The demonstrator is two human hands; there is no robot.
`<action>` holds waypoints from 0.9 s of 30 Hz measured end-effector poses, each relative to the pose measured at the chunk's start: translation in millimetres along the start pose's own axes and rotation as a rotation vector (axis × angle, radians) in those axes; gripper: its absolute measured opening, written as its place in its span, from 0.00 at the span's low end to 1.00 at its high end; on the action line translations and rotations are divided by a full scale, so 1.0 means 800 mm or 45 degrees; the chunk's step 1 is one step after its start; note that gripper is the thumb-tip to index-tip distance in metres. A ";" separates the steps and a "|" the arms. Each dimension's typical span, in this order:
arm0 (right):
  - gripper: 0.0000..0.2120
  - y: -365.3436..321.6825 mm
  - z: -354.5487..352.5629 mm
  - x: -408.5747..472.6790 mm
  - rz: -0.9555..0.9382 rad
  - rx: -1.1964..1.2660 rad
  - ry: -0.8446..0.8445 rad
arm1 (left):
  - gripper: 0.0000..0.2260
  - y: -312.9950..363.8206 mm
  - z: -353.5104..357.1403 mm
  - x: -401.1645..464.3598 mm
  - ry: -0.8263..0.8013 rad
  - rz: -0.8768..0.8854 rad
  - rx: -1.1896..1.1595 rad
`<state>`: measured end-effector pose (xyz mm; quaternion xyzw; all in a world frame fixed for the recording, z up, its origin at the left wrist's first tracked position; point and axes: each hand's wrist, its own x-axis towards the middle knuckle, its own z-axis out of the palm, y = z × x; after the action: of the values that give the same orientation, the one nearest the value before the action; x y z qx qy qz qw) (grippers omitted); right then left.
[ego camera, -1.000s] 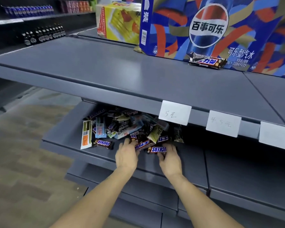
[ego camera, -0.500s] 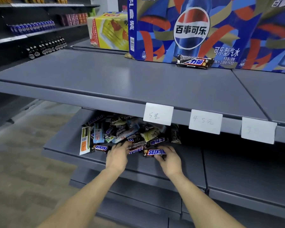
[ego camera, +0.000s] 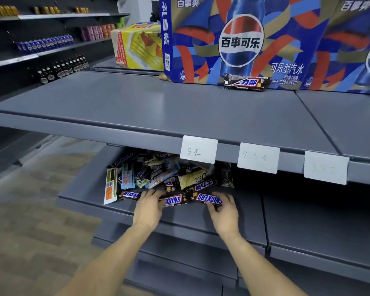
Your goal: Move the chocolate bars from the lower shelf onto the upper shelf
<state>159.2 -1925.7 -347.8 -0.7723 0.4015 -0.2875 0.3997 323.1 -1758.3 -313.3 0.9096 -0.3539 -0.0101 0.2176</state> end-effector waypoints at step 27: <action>0.11 -0.046 -0.010 -0.009 0.499 0.378 0.183 | 0.16 0.059 -0.003 -0.015 0.078 -0.265 -0.724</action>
<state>163.9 -1909.8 -313.5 -0.5903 0.5242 -0.3145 0.5271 284.5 -1780.5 -293.5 0.8434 -0.2351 -0.1035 0.4720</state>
